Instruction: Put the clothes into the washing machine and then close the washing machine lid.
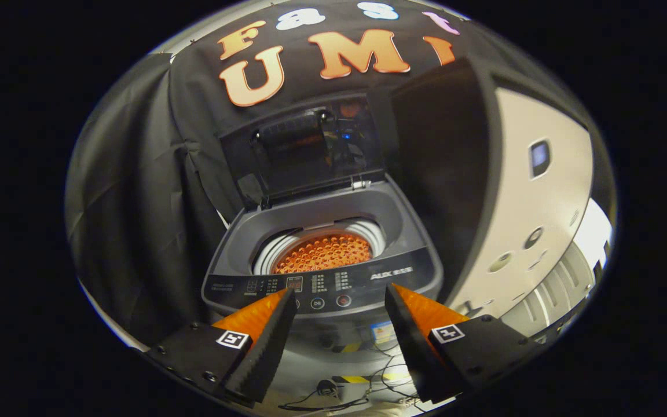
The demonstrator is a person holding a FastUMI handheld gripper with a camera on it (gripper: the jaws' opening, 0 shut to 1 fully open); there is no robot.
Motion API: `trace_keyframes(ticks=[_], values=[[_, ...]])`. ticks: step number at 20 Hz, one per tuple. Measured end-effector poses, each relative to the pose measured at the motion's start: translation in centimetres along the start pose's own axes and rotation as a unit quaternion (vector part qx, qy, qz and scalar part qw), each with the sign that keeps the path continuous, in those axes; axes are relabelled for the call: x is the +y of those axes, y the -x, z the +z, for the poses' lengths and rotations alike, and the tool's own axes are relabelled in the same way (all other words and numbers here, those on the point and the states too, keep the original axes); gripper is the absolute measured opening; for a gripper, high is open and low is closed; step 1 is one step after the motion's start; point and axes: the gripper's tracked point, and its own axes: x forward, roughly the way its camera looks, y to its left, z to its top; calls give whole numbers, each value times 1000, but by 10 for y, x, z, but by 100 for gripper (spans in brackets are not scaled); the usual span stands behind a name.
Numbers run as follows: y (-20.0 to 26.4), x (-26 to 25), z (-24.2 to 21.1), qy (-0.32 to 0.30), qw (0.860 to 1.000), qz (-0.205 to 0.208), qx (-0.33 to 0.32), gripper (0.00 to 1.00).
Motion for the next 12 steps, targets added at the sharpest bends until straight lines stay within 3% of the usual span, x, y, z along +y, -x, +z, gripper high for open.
trace_keyframes(ticks=[3, 5, 8, 12], values=[[58, -13, 34, -8, 999, -8, -37, 98], [74, -49, 25, -17, 998, -45, -33, 98], [79, -130, -14, -19, 992, -120, -14, 98], [56, -224, -91, -51, 983, -176, 30, 99]])
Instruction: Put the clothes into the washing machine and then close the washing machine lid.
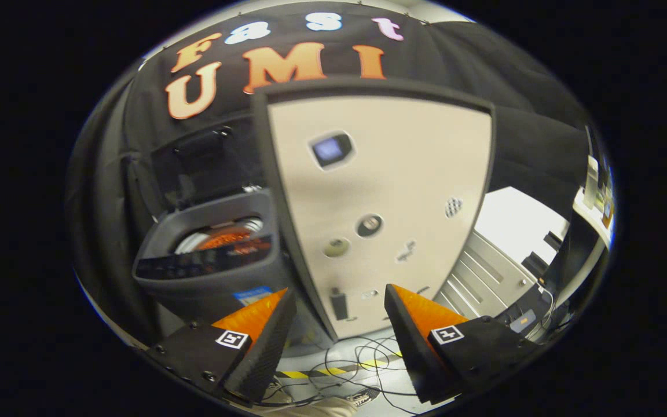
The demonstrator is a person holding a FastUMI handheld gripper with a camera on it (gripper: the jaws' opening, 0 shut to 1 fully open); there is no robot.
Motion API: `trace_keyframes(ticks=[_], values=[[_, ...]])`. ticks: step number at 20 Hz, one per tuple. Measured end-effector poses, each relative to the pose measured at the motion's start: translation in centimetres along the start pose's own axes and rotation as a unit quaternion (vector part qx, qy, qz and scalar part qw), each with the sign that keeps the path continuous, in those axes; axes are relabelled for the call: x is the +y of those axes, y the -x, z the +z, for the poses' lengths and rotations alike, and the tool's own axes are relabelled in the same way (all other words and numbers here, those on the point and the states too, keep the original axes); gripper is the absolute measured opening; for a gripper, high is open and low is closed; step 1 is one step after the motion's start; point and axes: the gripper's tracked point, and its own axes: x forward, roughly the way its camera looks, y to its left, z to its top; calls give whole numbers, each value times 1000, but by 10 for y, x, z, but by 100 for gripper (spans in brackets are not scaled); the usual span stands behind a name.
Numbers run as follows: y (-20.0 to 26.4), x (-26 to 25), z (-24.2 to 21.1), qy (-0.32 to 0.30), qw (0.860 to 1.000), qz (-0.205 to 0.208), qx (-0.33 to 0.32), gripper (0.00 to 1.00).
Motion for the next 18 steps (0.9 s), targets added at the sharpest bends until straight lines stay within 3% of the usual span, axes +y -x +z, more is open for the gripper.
trace_keyframes(ticks=[3, 6, 8, 12, 16, 18], values=[[7, -55, -2, -11, 1000, -27, -8, 99], [75, -41, 83, 2, 997, -6, -81, 99], [119, 2, 152, 33, 991, 26, -130, 98], [178, 135, 286, 51, 966, 119, -225, 98], [185, 258, 343, 66, 939, 226, -249, 97], [167, 299, 382, 94, 930, 230, -271, 98]])
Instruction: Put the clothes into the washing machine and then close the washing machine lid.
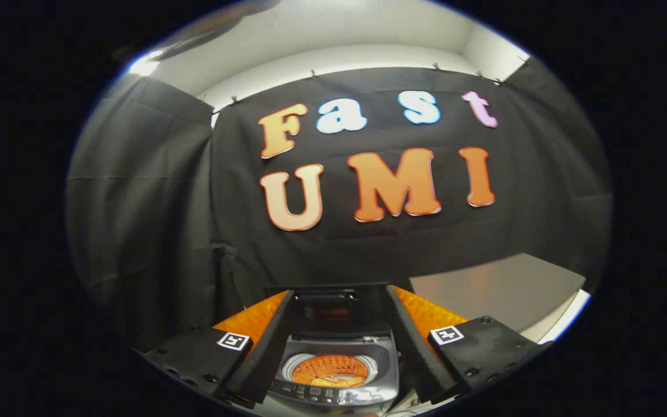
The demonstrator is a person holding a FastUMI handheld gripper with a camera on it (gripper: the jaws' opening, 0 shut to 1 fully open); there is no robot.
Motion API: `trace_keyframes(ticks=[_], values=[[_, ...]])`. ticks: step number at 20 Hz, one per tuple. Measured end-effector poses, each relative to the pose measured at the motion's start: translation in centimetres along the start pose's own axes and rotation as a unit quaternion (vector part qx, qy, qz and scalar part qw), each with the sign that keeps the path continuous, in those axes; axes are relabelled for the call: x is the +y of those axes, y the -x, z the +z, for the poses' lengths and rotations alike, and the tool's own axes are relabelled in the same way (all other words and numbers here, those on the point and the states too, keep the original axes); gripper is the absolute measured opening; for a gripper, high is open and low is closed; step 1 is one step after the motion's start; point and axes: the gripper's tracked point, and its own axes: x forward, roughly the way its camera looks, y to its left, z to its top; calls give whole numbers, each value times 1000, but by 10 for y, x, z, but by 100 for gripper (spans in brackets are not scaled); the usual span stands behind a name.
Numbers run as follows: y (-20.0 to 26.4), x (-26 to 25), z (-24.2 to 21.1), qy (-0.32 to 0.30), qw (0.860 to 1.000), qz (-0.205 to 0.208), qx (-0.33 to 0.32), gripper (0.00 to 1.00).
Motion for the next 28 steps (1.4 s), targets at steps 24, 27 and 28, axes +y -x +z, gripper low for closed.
trace_keyframes(ticks=[24, 27, 28], values=[[-364, -27, -166, -13, 977, -56, 207, 98], [-369, -29, -166, -12, 979, -56, 197, 97], [-369, -30, -168, -10, 978, -57, 200, 97]])
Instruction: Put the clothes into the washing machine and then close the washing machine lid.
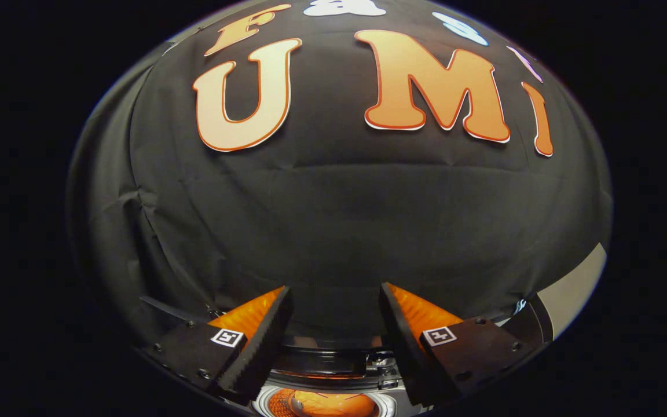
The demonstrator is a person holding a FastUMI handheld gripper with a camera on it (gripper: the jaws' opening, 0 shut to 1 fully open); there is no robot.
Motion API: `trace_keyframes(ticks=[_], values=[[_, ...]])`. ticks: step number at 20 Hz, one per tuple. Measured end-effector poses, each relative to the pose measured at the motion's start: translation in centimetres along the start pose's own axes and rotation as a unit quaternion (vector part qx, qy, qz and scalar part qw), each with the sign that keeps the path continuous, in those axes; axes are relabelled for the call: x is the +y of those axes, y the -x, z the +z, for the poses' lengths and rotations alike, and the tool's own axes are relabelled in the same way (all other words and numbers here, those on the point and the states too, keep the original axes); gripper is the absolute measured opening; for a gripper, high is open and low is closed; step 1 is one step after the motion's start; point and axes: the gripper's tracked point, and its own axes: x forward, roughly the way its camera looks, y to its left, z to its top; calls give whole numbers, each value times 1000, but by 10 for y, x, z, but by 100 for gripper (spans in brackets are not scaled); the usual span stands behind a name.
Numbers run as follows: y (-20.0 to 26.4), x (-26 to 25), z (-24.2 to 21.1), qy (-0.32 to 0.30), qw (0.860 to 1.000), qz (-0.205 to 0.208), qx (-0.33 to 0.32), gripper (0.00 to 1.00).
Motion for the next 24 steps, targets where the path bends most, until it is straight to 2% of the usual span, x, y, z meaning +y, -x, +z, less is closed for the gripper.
trace_keyframes(ticks=[9, 24], values=[[27, 1, -6, -2, 1000, -7, -19, 97], [107, 7, -49, 2, 999, -12, -49, 96]])
